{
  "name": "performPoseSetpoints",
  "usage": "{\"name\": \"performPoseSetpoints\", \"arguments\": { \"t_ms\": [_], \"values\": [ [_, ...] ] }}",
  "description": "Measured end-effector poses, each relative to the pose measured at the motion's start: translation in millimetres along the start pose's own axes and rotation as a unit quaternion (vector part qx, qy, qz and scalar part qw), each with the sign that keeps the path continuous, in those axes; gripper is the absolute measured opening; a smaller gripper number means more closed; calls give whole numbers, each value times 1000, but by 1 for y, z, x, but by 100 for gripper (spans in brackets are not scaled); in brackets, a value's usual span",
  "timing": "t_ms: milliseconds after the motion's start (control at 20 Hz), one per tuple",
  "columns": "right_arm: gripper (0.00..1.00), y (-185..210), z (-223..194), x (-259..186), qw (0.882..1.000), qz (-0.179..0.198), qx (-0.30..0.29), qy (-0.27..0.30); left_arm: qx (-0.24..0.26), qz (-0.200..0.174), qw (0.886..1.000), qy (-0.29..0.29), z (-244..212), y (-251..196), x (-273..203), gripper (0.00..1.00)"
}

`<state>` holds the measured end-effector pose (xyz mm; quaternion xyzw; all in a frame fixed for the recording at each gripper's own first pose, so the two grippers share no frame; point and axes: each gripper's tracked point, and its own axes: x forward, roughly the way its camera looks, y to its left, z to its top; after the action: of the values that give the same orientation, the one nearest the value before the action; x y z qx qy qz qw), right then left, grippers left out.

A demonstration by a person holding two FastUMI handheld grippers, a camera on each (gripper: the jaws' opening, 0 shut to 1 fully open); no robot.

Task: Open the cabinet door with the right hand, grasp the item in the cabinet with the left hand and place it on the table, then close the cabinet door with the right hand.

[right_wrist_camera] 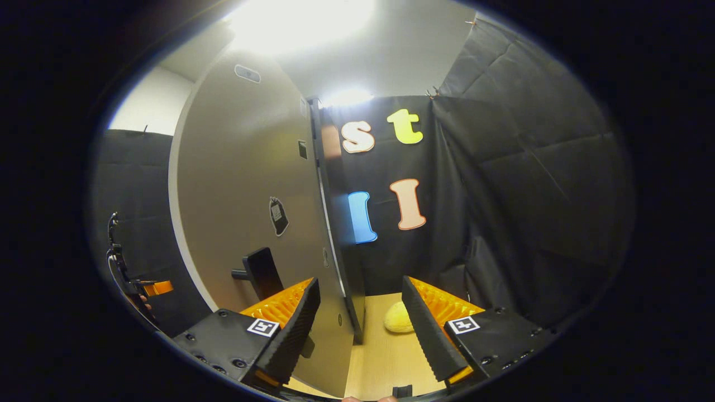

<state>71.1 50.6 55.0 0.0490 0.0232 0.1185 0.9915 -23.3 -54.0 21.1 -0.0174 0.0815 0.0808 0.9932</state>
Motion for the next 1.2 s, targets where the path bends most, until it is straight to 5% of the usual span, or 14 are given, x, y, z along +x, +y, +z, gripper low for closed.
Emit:
{"name": "performPoseSetpoints", "arguments": {
  "t_ms": [700,1100,1200],
  "values": [
    [93,161,-14,24,1000,-4,-21,-14,11,-59,998,21,1,101,62,94],
    [94,236,-28,69,1000,27,-4,-4,19,-95,995,24,4,111,99,94],
    [87,251,-28,88,999,37,4,-5,14,-103,994,27,2,113,105,94]
  ]
}}
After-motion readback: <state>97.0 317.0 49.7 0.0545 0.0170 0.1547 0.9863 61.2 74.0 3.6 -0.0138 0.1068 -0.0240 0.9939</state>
